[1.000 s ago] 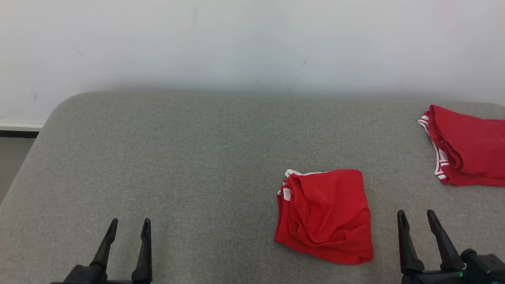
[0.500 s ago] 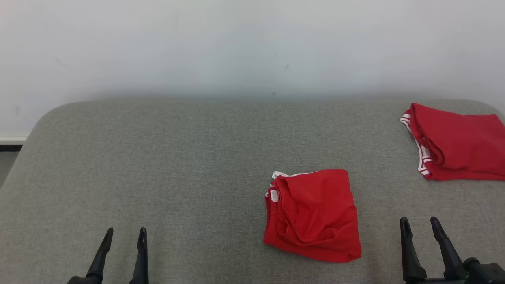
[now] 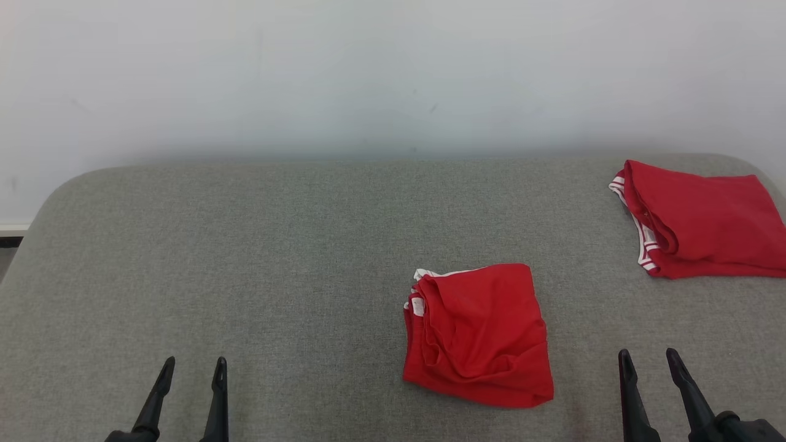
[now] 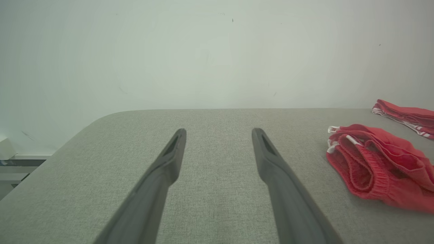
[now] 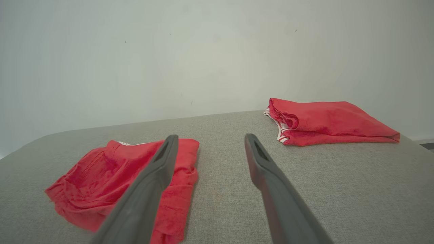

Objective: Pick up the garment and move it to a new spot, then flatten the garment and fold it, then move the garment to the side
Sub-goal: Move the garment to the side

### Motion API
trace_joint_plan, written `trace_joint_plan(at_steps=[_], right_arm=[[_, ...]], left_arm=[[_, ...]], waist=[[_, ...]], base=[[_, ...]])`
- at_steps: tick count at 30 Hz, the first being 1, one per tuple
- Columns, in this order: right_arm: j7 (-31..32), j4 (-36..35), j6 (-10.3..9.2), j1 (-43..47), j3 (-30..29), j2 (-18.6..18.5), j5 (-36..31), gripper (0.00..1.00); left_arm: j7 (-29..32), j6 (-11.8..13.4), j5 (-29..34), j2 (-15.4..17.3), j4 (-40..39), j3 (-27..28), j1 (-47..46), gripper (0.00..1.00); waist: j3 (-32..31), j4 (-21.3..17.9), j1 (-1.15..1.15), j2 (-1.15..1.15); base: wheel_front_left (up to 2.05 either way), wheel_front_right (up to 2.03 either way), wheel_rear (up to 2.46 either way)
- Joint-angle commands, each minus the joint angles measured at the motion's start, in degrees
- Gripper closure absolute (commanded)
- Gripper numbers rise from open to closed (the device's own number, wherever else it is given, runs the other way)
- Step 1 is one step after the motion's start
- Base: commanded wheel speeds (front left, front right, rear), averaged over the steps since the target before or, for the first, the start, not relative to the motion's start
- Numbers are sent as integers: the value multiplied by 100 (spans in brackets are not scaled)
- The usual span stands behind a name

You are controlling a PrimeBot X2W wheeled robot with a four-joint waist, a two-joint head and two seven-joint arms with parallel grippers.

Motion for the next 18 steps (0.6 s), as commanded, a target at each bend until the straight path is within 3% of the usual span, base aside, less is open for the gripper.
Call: trace_joint_plan(at_steps=[1,18], right_arm=[[-24,8,-17,36,-1,15,-31,0],[88,53,-17,62,-12,29,-104,0]], left_arm=[[-15,-25,-19,37,10,-8,64,0],[-15,25,-73,124,96,-25,35,0]], waist=[[-1,6,0,0],[6,15,0,0]], base=[[0,0,0],[0,0,0]])
